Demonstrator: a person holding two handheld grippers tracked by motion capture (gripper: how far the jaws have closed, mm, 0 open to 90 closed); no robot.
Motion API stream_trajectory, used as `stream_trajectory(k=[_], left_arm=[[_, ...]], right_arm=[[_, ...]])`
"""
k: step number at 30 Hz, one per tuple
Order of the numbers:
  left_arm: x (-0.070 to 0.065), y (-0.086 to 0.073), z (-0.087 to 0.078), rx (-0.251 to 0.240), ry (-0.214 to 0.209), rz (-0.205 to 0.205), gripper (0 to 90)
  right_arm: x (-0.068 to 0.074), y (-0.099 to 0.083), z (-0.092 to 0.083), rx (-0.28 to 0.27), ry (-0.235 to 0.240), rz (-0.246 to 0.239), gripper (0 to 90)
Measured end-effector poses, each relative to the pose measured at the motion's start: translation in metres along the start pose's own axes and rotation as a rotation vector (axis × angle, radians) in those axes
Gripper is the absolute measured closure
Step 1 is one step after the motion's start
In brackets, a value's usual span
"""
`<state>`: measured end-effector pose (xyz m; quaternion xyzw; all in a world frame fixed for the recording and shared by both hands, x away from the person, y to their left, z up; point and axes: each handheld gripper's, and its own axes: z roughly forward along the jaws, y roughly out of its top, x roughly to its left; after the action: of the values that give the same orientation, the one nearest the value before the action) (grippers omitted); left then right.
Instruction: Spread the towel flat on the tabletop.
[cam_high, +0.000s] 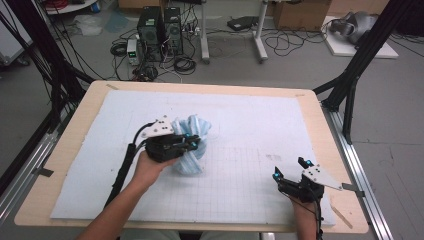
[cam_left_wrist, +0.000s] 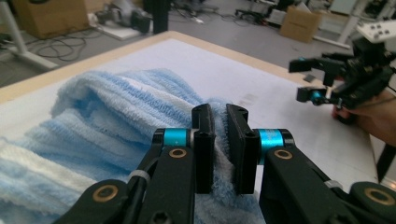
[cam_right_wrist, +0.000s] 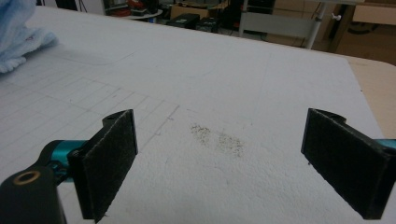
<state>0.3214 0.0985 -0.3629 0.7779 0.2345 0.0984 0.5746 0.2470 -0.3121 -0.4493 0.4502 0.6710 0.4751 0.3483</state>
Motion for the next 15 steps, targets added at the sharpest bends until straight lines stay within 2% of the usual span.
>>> stream_trajectory(k=[5,9,10,11,13,15], left_arm=[[-0.016,-0.007,0.026,0.046,-0.063,0.018,80.8],[-0.024,-0.015,0.040,0.087,-0.075,0.030,77.3],[-0.024,-0.016,0.042,0.085,-0.072,0.020,62.9],[-0.025,-0.016,0.043,0.080,-0.063,0.011,62.9],[-0.022,-0.016,0.040,0.057,-0.023,0.002,45.6],[-0.017,-0.016,0.034,0.042,-0.001,0.004,40.4]], right_arm=[[0.000,0.000,0.000,-0.001,0.002,0.003,9.8],[0.000,0.000,0.000,-0.001,0.003,0.003,9.8],[0.000,0.000,0.000,0.000,0.003,0.007,9.8],[0.000,0.000,0.000,0.000,0.003,0.007,9.8],[0.000,0.000,0.000,0.000,0.002,0.007,9.8],[0.000,0.000,0.000,0.003,0.002,0.005,9.8]])
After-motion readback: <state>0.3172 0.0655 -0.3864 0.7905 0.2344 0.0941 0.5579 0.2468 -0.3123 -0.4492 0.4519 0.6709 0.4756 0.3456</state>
